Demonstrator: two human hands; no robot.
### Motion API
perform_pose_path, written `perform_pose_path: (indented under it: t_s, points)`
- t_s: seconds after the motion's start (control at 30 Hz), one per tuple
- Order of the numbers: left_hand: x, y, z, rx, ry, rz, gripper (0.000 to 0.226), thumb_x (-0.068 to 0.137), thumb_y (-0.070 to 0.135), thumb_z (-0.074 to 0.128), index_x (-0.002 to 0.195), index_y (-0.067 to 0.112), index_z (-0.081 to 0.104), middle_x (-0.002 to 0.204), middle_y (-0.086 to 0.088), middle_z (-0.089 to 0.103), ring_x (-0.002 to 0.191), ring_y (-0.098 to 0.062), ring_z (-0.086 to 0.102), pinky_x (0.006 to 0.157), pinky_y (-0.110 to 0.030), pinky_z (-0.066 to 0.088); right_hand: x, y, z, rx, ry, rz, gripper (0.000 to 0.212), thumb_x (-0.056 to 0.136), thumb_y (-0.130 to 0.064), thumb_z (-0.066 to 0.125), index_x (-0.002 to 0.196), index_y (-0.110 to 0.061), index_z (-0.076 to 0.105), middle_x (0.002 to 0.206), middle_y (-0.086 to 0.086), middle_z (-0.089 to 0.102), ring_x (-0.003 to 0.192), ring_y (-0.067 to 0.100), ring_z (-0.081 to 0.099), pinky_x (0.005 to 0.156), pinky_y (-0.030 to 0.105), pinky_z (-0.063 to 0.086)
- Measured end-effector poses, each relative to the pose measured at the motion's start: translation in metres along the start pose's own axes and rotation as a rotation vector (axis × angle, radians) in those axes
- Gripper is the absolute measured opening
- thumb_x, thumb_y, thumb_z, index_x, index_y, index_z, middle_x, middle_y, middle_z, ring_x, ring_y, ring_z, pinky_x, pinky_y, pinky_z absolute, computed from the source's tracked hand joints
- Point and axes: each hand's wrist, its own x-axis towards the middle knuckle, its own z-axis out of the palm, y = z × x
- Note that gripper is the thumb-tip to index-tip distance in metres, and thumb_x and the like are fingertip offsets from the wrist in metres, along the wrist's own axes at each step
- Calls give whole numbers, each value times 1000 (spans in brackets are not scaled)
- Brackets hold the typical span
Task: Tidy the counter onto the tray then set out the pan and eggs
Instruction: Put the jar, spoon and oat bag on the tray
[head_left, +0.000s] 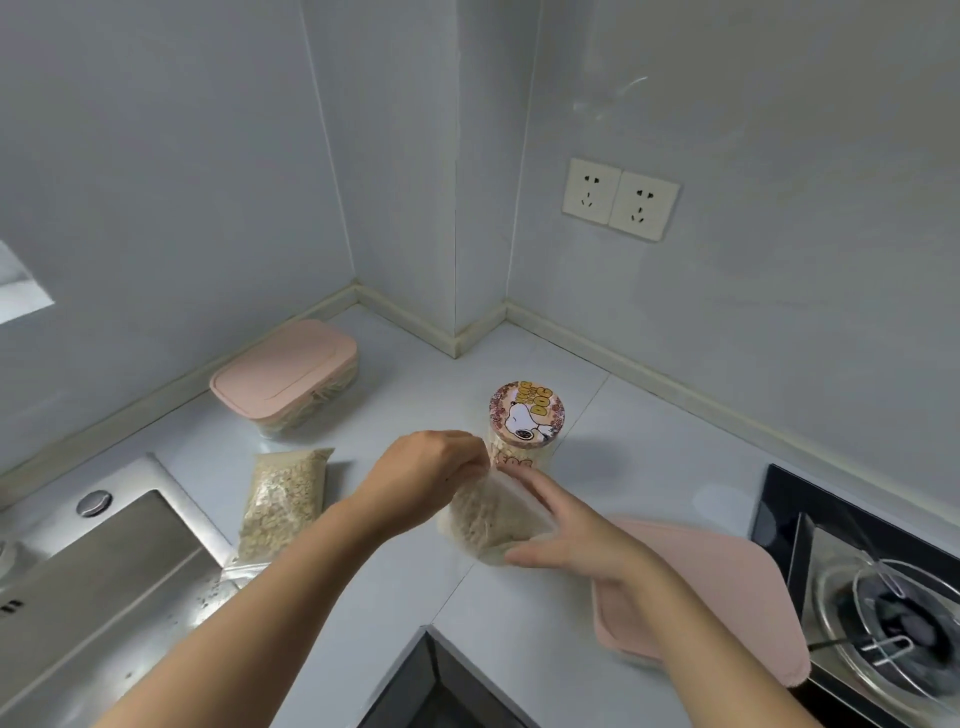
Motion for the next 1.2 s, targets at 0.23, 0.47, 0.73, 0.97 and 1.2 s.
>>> perform_pose_path:
  t_s: [0.23,0.47,0.73,0.97,1.2]
  points:
    - [-37,-31,-5,28,60,-191,18,89,26,47,81,22,63,80,11,65,70,-14,57,60,-30,44,29,-19,43,-360,431,-155,13,87,-14,67,93,-20,77,86,-18,71,84,-3,63,78,21,49]
    - [-64,-57,2,142,111,-288,16,89,26,59,78,24,70,78,10,70,69,-13,63,58,-28,46,51,-26,74,-712,385,-176,15,92,-22,60,92,-20,75,95,-11,72,94,10,59,75,25,42]
    - [-78,-76,9,139,122,-241,17,88,31,57,80,25,71,78,10,70,72,-12,65,56,-28,49,61,-21,85,-759,390,-185,14,90,-17,58,85,-18,71,89,-8,70,92,17,58,78,30,43]
    - [-120,-111,14,-40,218,-426,32,81,43,71,105,22,68,103,11,66,92,-9,61,76,-27,50,69,-18,90,-756,292,-118,12,92,-24,59,97,-20,69,103,-9,68,100,15,57,85,30,43]
    - [-205,-159,27,210,17,-455,45,56,38,89,91,24,64,97,7,57,83,-18,58,67,-27,46,78,-23,88,-745,295,-97,14,92,-21,57,96,-20,70,100,-9,68,98,13,58,84,30,45]
